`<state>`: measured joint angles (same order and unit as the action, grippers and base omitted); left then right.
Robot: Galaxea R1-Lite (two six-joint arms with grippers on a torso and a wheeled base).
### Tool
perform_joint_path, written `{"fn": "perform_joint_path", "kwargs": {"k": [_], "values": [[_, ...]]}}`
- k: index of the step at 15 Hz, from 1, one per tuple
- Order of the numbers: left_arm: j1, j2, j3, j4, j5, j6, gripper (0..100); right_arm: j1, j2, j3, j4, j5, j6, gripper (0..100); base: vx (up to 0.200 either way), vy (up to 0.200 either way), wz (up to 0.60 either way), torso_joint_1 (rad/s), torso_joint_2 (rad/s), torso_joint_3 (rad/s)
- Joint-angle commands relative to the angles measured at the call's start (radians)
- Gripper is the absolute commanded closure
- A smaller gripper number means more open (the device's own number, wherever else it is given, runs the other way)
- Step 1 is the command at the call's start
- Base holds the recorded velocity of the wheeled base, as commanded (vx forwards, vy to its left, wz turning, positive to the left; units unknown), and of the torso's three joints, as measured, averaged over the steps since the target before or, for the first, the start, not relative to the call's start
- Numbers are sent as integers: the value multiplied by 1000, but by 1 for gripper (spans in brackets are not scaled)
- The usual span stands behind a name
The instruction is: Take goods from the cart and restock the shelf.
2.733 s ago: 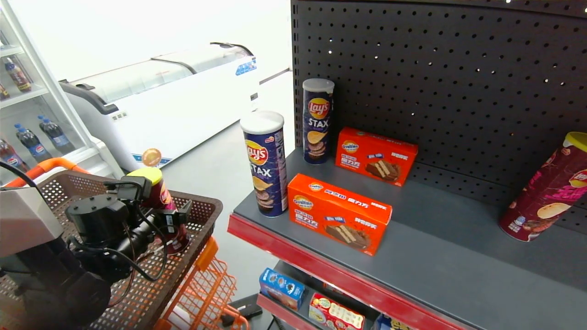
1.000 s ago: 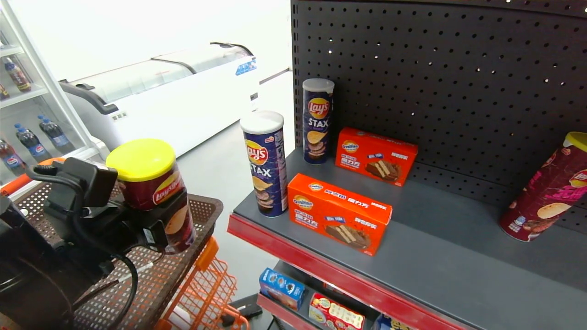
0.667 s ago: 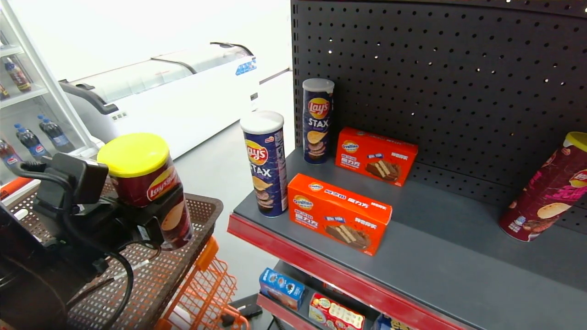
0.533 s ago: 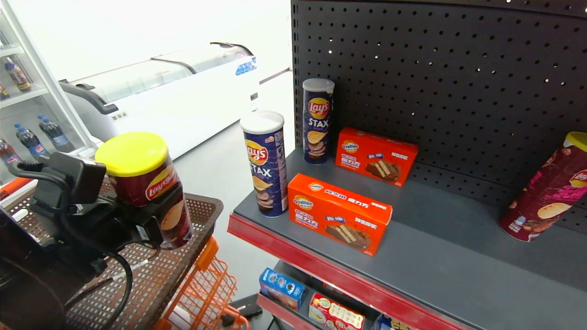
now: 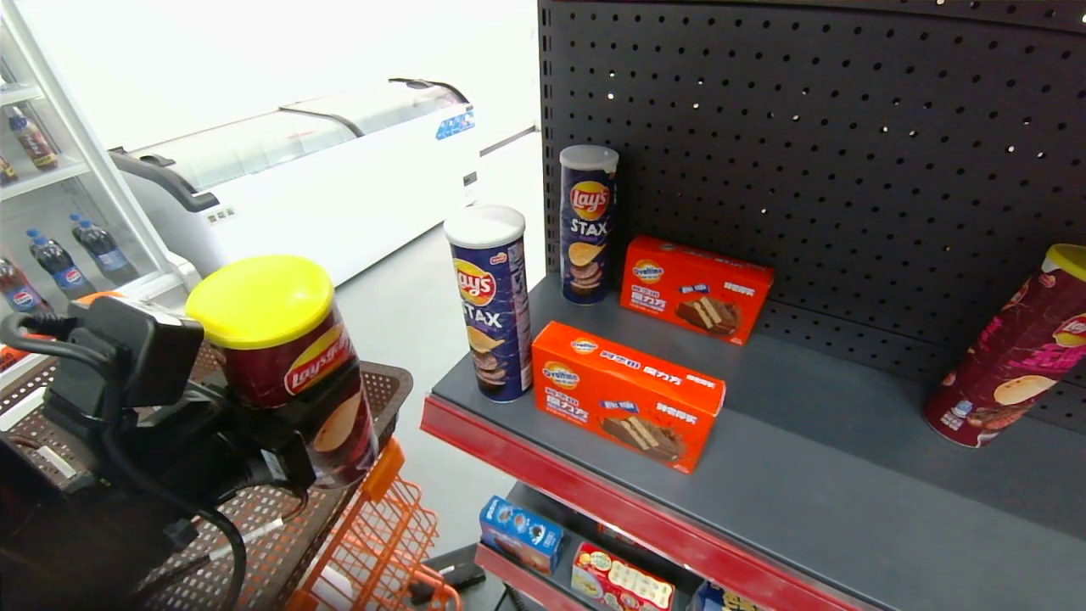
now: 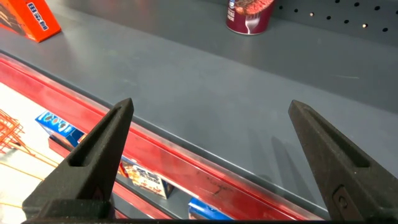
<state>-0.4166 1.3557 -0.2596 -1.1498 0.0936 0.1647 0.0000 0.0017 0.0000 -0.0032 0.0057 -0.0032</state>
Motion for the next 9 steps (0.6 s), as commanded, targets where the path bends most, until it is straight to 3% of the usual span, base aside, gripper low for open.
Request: {"fn": "perform_joint_path", "kwargs": {"k": [1,6,7,9], "values": [[-30,-64,-30,45,21,4,100,-2,1,0,0,0,-1,0,0,0,0,0,0,0],[-34,-106,-24,73,-60,-1,100,0,1,0,0,0,0,0,0,0,0,0,0,0],[-33,-116,0,73,-149,-11,100,0,1,0,0,0,0,0,0,0,0,0,0,0],[-27,-135,13,73,-239,-37,100,0,1,0,0,0,0,0,0,0,0,0,0,0]]}}
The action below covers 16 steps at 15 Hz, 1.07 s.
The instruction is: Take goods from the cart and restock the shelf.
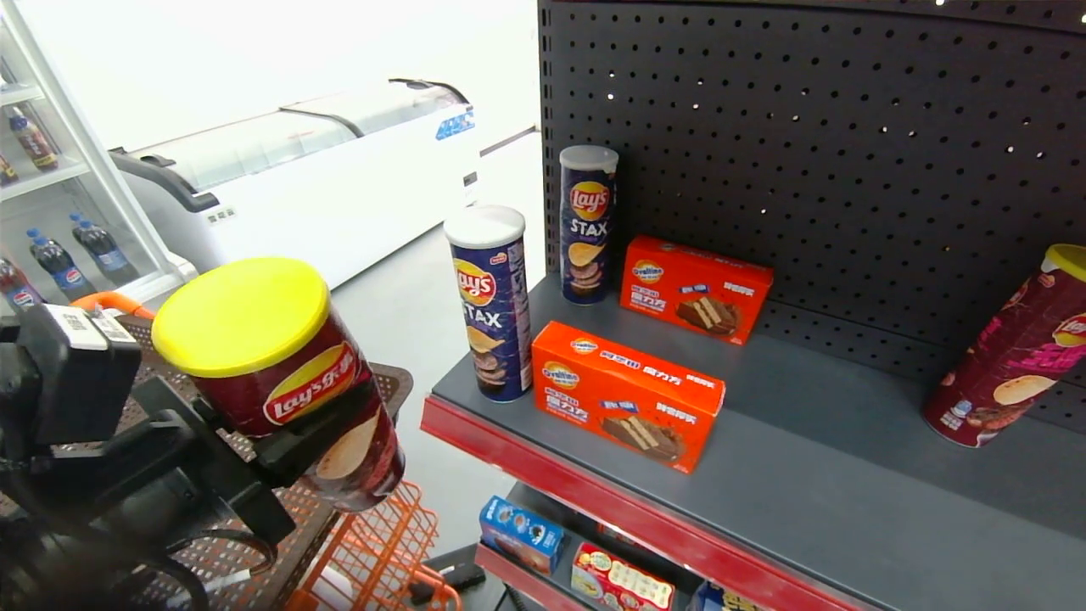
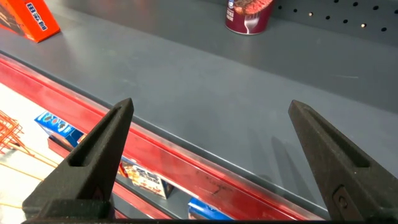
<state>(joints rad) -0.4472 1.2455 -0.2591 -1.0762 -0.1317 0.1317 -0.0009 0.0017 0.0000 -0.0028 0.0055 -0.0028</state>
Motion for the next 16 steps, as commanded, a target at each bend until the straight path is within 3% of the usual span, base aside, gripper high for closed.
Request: {"fn": "perform_joint_path", "kwargs": {"k": [1,4,5,8,11,14,16], "values": [[10,-24,17,-1,-17,-4,100,-1,1,0,0,1,0,0,0,0,0,0,0,0],[12,-54,28,-1,-23,-23,100,1,1,0,0,1,0,0,0,0,0,0,0,0],[5,-61,20,-2,-22,-66,100,-1,1,0,0,1,0,0,0,0,0,0,0,0],[-1,-120,49,19,-22,-75,100,-1,1,0,0,1,0,0,0,0,0,0,0,0],[-2,-232,40,194,-22,-75,100,1,1,0,0,1,0,0,0,0,0,0,0,0],[-85,-316,-3,340,-31,-75,100,-1,1,0,-2,1,0,0,0,0,0,0,0,0],[-111,-337,-35,407,-32,-75,100,1,1,0,0,4,-2,0,0,0,0,0,0,0]]}}
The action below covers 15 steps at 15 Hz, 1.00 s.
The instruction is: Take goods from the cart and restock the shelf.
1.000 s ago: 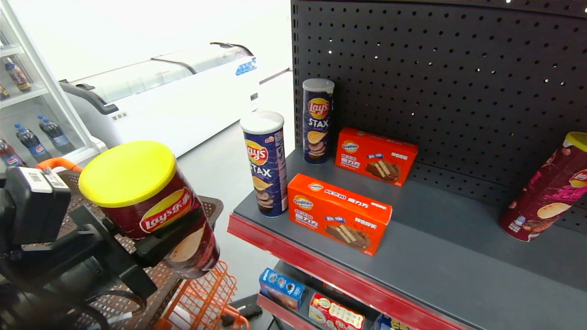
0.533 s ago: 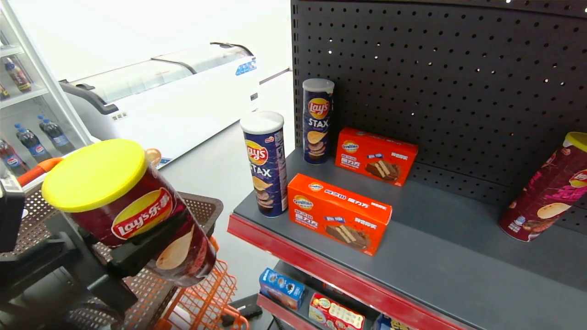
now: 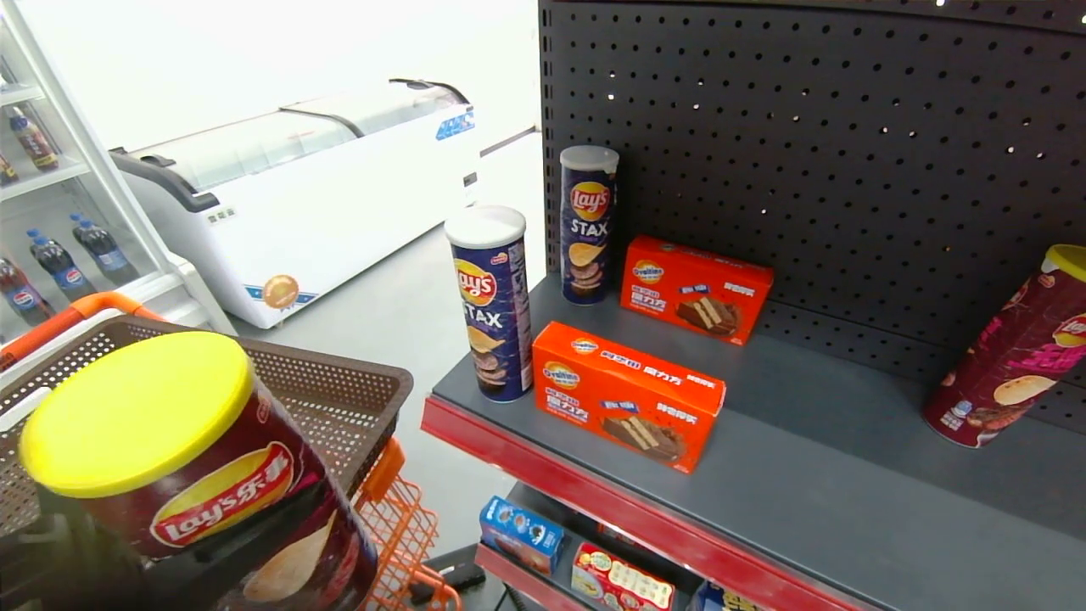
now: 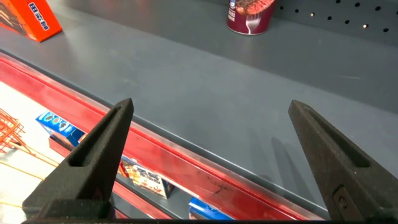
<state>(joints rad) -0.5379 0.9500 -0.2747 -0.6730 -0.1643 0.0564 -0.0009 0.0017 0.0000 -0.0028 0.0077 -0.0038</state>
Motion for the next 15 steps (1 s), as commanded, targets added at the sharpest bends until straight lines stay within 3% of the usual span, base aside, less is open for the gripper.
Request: {"fn": "perform_joint_path", "kwargs": {"k": [1,8,9,15], "values": [[-28,-43,-26,10,0,0,100,1,1,0,0,2,-1,0,0,0,0,0,0,0],[-42,-25,-47,12,-110,-3,100,1,1,0,0,2,-1,0,0,0,0,0,0,0],[-39,-22,-46,13,-155,-3,100,1,1,0,0,0,-1,0,0,0,0,0,0,0],[-39,56,-90,6,-205,-1,100,1,1,0,0,2,-1,0,0,0,0,0,0,0]]}}
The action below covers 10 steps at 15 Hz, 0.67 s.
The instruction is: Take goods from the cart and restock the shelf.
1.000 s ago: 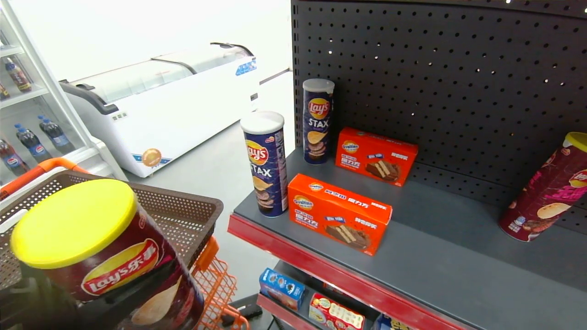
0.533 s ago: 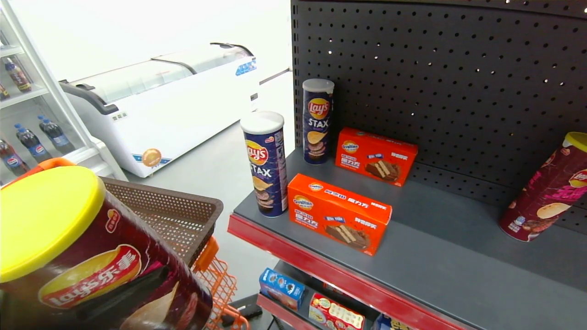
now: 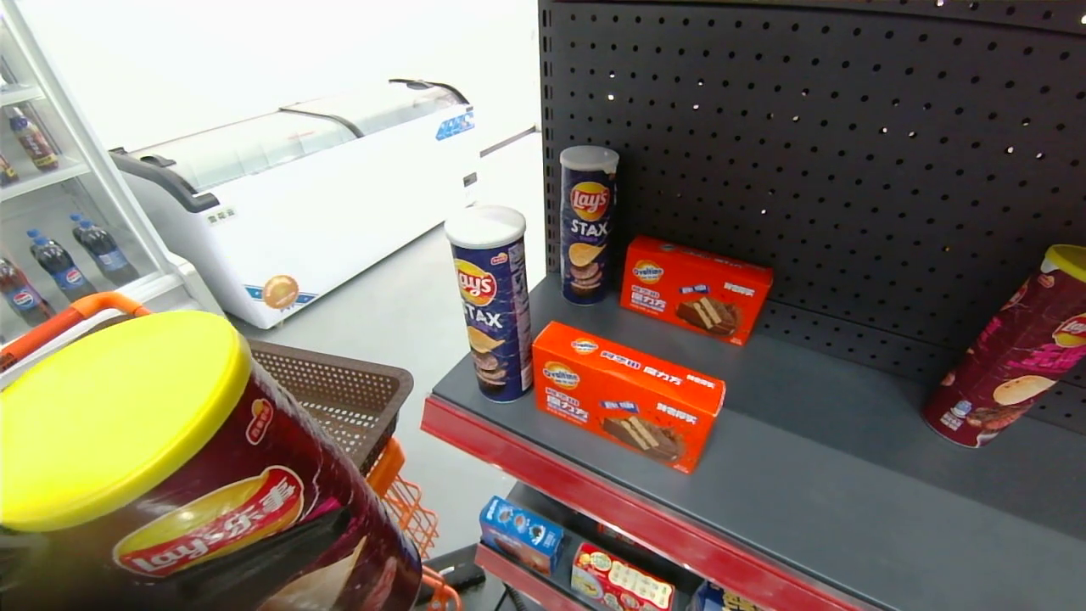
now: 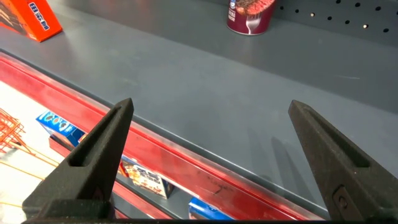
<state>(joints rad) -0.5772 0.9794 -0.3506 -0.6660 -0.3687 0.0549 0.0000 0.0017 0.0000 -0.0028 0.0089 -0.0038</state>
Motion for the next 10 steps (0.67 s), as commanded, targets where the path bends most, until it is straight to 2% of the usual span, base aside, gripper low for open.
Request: {"fn": "perform_joint_path", "kwargs": {"k": [1,10], "values": [[-1,33,-22,-3,-2,0,100,0,1,0,0,0,-1,0,0,0,0,0,0,0],[7,42,-10,-3,-15,0,100,0,1,0,0,0,-1,0,0,0,0,0,0,0]]}}
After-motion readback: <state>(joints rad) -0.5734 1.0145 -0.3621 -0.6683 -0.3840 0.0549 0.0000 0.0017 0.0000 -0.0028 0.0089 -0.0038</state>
